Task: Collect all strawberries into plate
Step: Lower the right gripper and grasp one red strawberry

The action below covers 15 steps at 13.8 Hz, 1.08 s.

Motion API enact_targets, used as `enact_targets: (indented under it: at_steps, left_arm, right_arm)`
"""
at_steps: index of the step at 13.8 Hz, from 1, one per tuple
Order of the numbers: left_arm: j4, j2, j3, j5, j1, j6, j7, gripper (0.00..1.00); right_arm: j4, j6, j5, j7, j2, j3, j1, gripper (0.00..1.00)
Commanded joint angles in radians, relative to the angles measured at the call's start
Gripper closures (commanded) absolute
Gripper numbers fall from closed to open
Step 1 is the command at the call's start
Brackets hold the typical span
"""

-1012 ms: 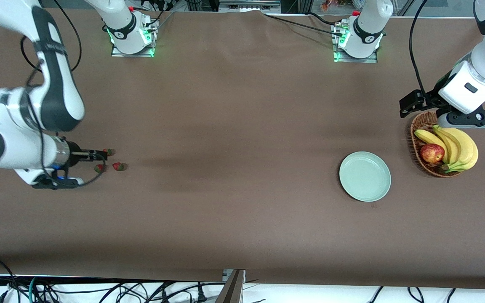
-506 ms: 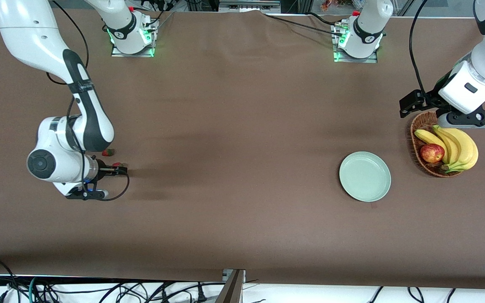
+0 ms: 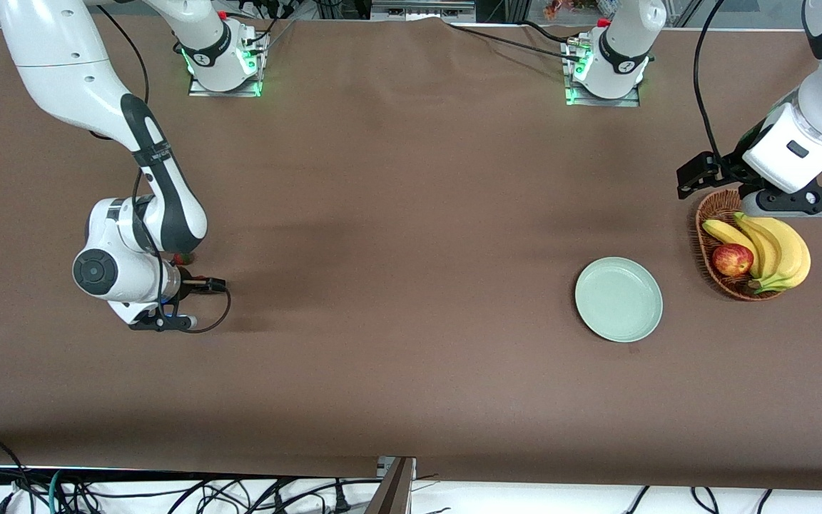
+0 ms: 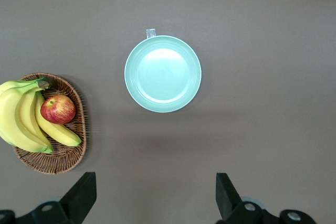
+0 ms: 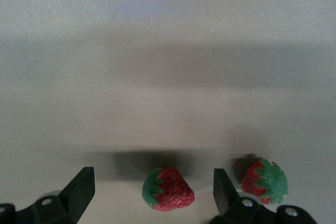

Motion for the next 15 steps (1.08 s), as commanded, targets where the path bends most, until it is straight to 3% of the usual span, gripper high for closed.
enact_targets:
  at_steps: [1,4,5,8,10,15]
  left_arm:
    - [0.017,0.002,-0.003,0.013,0.001,-0.019,0.000,0.00]
    - [0.017,0.002,-0.003,0.013,0.001,-0.019,0.000,0.00]
    - [0.017,0.002,-0.003,0.013,0.001,-0.019,0.000,0.00]
    - [0.017,0.002,-0.003,0.013,0.001,-0.019,0.000,0.00]
    - [0.017,0.002,-0.003,0.013,0.001,-0.019,0.000,0.00]
    - [0.017,0.002,-0.003,0.013,0.001,-0.019,0.000,0.00]
  right_arm:
    - [-0.051,0.006,0.010,-0.040,-0.031,0.002,-0.006,0.00]
    - [-0.067,0.002,0.010,-0.040,-0.036,0.002,-0.006,0.01]
    - [-0.070,0.002,0.010,-0.051,-0.037,0.002,-0.006,0.08]
    - [-0.071,-0.003,0.010,-0.086,-0.037,-0.001,-0.009,0.59]
    - [-0.068,-0.009,0.010,-0.086,-0.037,-0.001,-0.009,0.77]
    - [-0.001,-0.015,0.013,-0.065,-0.039,0.014,0.011,0.80]
